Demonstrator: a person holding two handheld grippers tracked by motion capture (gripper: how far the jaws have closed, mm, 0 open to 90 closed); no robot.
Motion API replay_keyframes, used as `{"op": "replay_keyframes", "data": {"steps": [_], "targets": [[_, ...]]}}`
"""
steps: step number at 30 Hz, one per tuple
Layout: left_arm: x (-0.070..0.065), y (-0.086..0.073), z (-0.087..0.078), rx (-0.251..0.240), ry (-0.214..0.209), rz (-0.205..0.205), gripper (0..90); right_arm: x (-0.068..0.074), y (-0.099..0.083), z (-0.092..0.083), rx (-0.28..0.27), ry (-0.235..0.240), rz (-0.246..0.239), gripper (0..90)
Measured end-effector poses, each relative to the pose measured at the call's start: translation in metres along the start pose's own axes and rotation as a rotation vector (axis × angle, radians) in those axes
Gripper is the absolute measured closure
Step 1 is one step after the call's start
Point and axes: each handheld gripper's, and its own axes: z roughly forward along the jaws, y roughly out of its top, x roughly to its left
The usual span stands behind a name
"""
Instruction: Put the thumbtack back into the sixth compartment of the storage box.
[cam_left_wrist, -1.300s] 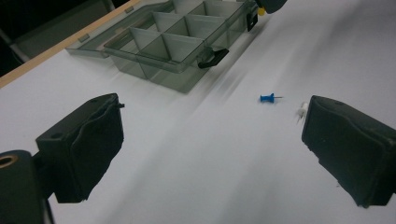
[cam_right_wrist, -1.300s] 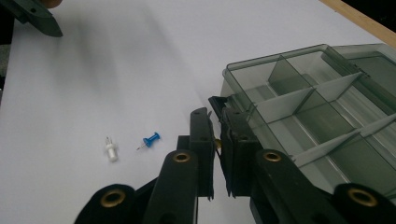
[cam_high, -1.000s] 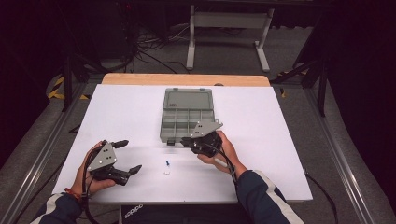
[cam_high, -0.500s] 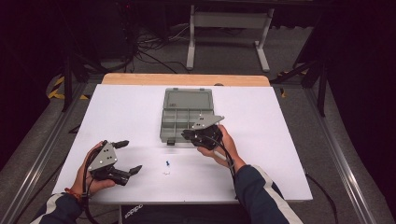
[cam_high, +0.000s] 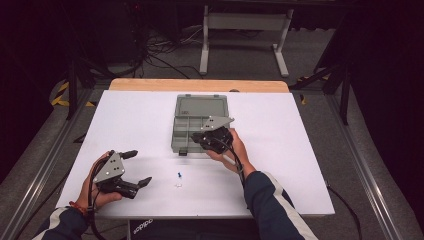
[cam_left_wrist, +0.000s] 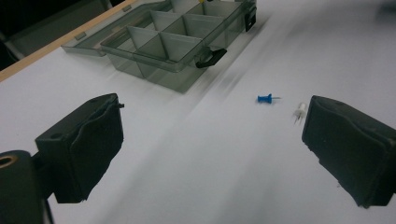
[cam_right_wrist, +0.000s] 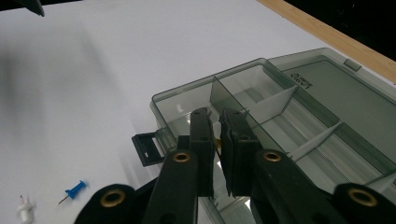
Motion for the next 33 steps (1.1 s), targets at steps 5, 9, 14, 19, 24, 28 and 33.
{"op": "replay_keyframes", "data": {"steps": [5, 9, 14, 19, 24, 28, 33], "targets": [[0.000, 0.000, 0.000, 0.000, 0.004, 0.000, 5.4, 0.000, -0.001, 0.007, 0.020, -0.027, 0.008, 84.0], [0.000, -0.001, 0.001, 0.006, 0.002, 0.001, 5.3, 0.001, -0.003, 0.011, 0.037, -0.036, 0.007, 84.0], [0.000, -0.001, 0.001, 0.006, 0.005, -0.002, 4.4, 0.000, -0.005, 0.013, 0.045, -0.041, 0.021, 83.9], [0.000, -0.001, 0.001, 0.007, 0.008, -0.006, 2.7, -0.001, -0.006, 0.013, 0.046, -0.043, 0.029, 83.9], [0.000, -0.001, 0.001, 0.017, 0.000, -0.006, 2.3, -0.001, -0.008, 0.015, 0.052, -0.042, 0.031, 83.8], [0.000, -0.001, 0.002, 0.018, 0.000, -0.005, 2.3, -0.001, -0.008, 0.016, 0.055, -0.041, 0.033, 83.8], [0.000, -0.001, 0.001, 0.015, 0.005, -0.001, 2.2, -0.001, -0.009, 0.017, 0.057, -0.044, 0.033, 83.5]]}}
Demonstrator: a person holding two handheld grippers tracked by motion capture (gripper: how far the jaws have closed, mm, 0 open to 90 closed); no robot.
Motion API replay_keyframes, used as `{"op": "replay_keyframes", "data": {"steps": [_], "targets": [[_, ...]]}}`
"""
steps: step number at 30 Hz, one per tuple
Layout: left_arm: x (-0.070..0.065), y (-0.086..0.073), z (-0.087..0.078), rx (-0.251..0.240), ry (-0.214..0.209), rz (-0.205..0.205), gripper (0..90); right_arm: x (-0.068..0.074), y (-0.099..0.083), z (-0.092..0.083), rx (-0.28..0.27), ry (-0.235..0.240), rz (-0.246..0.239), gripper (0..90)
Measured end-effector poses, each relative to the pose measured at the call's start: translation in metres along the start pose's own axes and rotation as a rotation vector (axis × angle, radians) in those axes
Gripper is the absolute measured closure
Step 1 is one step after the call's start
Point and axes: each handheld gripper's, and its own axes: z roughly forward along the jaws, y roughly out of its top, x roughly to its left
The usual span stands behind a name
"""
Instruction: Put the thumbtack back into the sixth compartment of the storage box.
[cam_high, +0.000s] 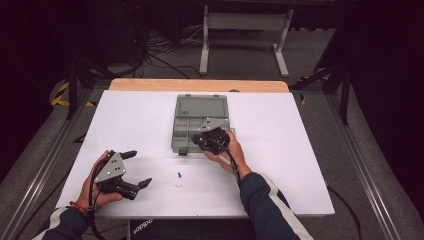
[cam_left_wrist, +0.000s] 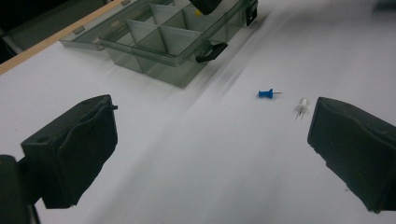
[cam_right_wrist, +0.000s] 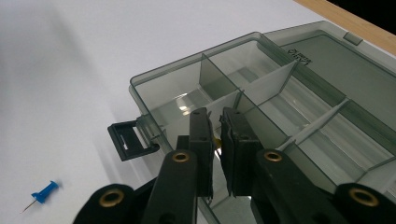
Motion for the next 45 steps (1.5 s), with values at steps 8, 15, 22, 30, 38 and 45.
{"op": "replay_keyframes", "data": {"steps": [8, 15, 22, 30, 38, 45], "targets": [[0.000, 0.000, 0.000, 0.003, -0.002, -0.007, 2.2, -0.001, -0.001, -0.001, -0.003, -0.003, 0.008, 81.2], [-0.001, 0.000, 0.001, 0.005, -0.002, -0.006, 2.3, 0.000, 0.000, -0.003, -0.018, -0.009, 0.012, 74.2], [0.000, 0.000, 0.000, 0.004, 0.000, 0.002, 2.3, 0.004, 0.003, -0.012, -0.069, 0.004, 0.012, 65.4], [-0.001, 0.001, 0.000, -0.002, 0.003, 0.003, 2.4, 0.012, 0.001, -0.028, -0.091, 0.008, -0.034, 50.5], [-0.001, 0.001, -0.001, -0.003, -0.001, 0.002, 2.3, 0.028, -0.001, -0.036, -0.087, -0.001, -0.057, 19.3], [-0.001, 0.001, -0.001, 0.000, 0.000, 0.004, 2.3, 0.041, -0.006, -0.039, -0.075, 0.026, -0.066, 14.4]]}}
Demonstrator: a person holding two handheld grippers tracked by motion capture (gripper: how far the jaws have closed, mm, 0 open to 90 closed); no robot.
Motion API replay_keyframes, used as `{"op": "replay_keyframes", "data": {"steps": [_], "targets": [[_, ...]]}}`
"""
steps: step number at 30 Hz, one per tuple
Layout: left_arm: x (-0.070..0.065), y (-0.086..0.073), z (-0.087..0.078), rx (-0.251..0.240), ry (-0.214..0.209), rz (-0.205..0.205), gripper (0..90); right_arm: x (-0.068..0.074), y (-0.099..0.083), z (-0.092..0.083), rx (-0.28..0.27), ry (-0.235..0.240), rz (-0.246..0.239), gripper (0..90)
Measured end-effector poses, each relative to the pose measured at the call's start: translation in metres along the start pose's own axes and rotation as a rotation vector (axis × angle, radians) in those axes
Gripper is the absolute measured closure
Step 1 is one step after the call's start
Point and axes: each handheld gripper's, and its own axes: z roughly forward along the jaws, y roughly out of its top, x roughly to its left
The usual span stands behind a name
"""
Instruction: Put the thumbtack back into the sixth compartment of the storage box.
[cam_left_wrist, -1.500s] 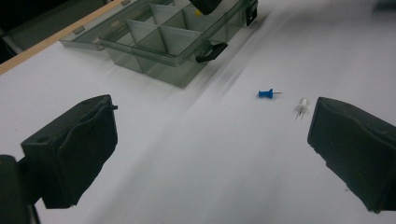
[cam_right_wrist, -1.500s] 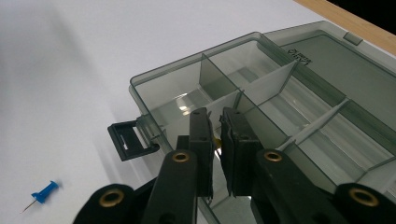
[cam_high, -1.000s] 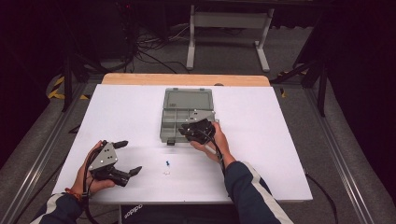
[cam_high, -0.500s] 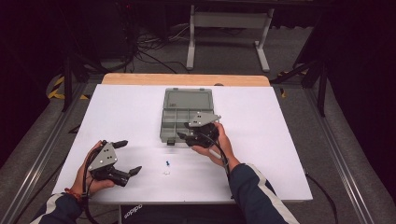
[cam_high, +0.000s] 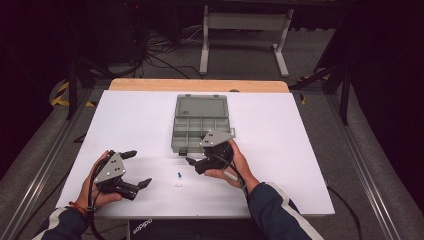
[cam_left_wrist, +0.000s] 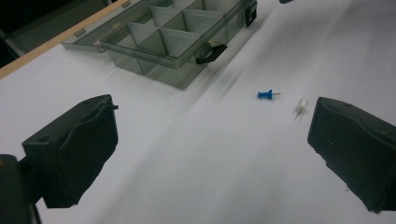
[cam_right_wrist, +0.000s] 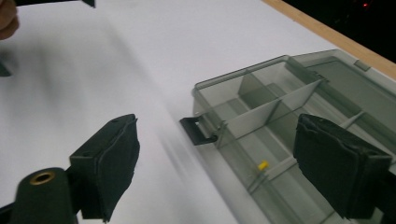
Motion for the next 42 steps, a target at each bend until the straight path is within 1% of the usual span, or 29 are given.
{"op": "replay_keyframes", "data": {"steps": [4, 6, 7, 8, 9, 12, 14, 15, 16, 19, 20, 22, 23, 25, 26, 27, 29, 30, 31, 32, 35, 38, 40, 41, 42], "targets": [[0.000, 0.000, 0.001, 0.005, 0.002, 0.005, 2.3, 0.013, -0.003, 0.001, 0.011, 0.036, -0.021, 14.2], [0.000, 0.000, 0.001, 0.006, 0.002, 0.003, 2.3, 0.015, -0.003, 0.001, 0.016, 0.040, -0.025, 14.1], [0.000, 0.000, 0.001, 0.006, 0.003, 0.007, 2.3, 0.017, -0.004, 0.003, 0.024, 0.052, -0.031, 14.2], [0.000, 0.000, 0.001, 0.005, 0.003, 0.002, 2.3, 0.019, -0.005, 0.005, 0.036, 0.061, -0.036, 14.2], [0.000, 0.000, 0.001, 0.006, 0.002, 0.007, 2.3, 0.024, -0.006, 0.009, 0.051, 0.079, -0.049, 14.2], [0.000, 0.000, 0.001, 0.007, -0.001, 0.004, 2.3, 0.027, -0.007, 0.012, 0.061, 0.090, -0.058, 14.2], [0.000, 0.000, 0.001, 0.007, -0.004, 0.006, 2.3, 0.029, -0.010, 0.017, 0.079, 0.098, -0.057, 14.5], [-0.001, 0.000, 0.002, 0.008, -0.008, 0.003, 2.3, 0.030, -0.011, 0.020, 0.091, 0.095, -0.057, 15.9], [0.000, 0.000, 0.002, 0.011, -0.006, 0.006, 2.3, 0.030, -0.012, 0.024, 0.102, 0.096, -0.048, 17.3], [-0.001, 0.000, 0.002, 0.011, -0.005, 0.009, 2.3, 0.033, -0.015, 0.033, 0.122, 0.112, -0.027, 21.6], [-0.001, 0.000, 0.002, 0.011, -0.005, 0.009, 2.3, 0.034, -0.016, 0.035, 0.132, 0.109, -0.029, 22.5], [0.000, 0.000, 0.002, 0.014, -0.007, 0.008, 2.3, 0.034, -0.017, 0.040, 0.148, 0.124, -0.013, 27.0], [-0.001, -0.001, 0.003, 0.013, -0.010, 0.002, 2.3, 0.035, -0.017, 0.041, 0.152, 0.121, -0.010, 28.3], [-0.001, -0.001, 0.003, 0.014, -0.009, 0.003, 2.3, 0.035, -0.019, 0.044, 0.164, 0.132, -0.003, 32.8], [-0.001, 0.000, 0.003, 0.015, -0.009, 0.004, 2.3, 0.035, -0.019, 0.044, 0.164, 0.132, -0.003, 32.8], [-0.001, 0.000, 0.003, 0.015, -0.010, 0.005, 2.3, 0.035, -0.019, 0.045, 0.167, 0.131, 0.003, 35.2], [-0.001, 0.000, 0.003, 0.016, -0.009, 0.007, 2.4, 0.035, -0.020, 0.049, 0.173, 0.144, 0.016, 42.5], [-0.001, 0.000, 0.003, 0.016, -0.009, 0.007, 2.4, 0.035, -0.020, 0.049, 0.173, 0.144, 0.016, 42.5], [-0.001, 0.000, 0.003, 0.016, -0.009, 0.008, 2.4, 0.035, -0.020, 0.050, 0.177, 0.142, 0.017, 44.9], [-0.001, 0.000, 0.003, 0.016, -0.009, 0.008, 2.4, 0.036, -0.021, 0.052, 0.185, 0.159, 0.020, 48.9], [0.000, -0.001, 0.003, 0.017, -0.009, 0.008, 2.4, 0.038, -0.022, 0.054, 0.192, 0.166, 0.009, 53.7], [0.000, -0.001, 0.004, 0.018, -0.008, 0.011, 2.5, 0.039, -0.022, 0.056, 0.194, 0.165, 0.009, 56.4], [-0.001, 0.000, 0.004, 0.019, -0.010, 0.010, 2.5, 0.039, -0.022, 0.058, 0.189, 0.153, 0.012, 59.8], [-0.001, 0.000, 0.003, 0.021, -0.010, 0.012, 2.5, 0.040, -0.022, 0.058, 0.187, 0.150, 0.018, 61.7], [-0.001, 0.000, 0.003, 0.018, -0.011, 0.008, 2.5, 0.040, -0.023, 0.058, 0.185, 0.148, 0.019, 66.5]]}}
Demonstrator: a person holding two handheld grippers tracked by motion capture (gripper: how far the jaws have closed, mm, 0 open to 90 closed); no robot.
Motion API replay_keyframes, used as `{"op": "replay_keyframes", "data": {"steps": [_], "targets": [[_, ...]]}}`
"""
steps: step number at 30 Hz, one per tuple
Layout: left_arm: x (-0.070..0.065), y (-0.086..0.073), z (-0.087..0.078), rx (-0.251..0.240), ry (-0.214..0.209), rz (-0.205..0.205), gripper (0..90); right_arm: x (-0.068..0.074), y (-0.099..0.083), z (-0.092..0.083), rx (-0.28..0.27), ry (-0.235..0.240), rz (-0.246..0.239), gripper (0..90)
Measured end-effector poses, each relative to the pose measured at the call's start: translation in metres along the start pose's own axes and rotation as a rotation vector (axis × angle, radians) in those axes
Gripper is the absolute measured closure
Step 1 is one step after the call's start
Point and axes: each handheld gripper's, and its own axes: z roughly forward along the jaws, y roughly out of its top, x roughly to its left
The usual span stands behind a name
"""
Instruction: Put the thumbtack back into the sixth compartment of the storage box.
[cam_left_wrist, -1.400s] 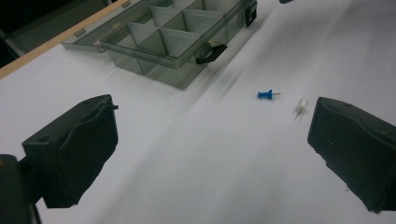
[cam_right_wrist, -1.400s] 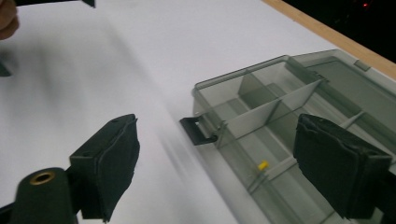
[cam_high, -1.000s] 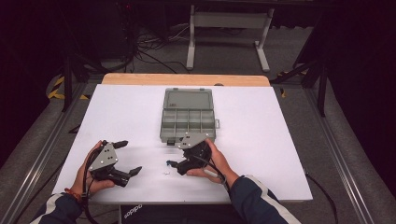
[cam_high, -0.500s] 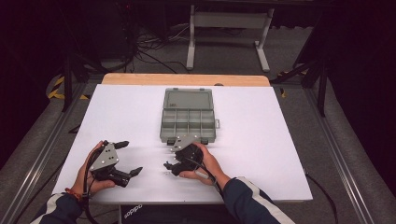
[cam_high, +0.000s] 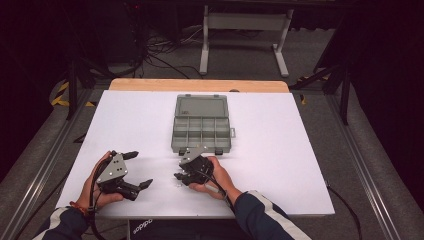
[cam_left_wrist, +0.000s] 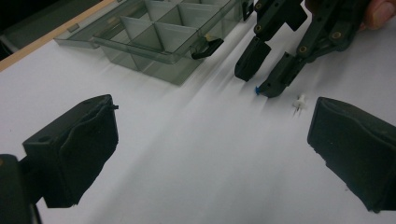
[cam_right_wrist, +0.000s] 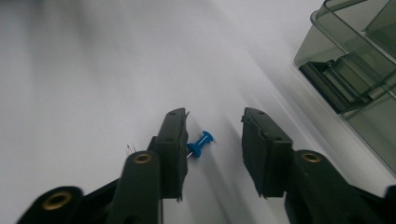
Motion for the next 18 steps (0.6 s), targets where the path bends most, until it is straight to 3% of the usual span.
{"op": "replay_keyframes", "data": {"steps": [3, 18], "targets": [[0.0003, -0.0001, -0.0003, 0.000, 0.000, -0.001, 2.5, 0.0007, -0.0008, -0.0009, -0.002, 0.012, -0.011, 77.5], [0.0010, 0.0005, -0.0031, -0.012, 0.006, -0.001, 2.5, -0.0020, -0.0012, -0.0066, -0.008, 0.018, -0.016, 78.2]]}}
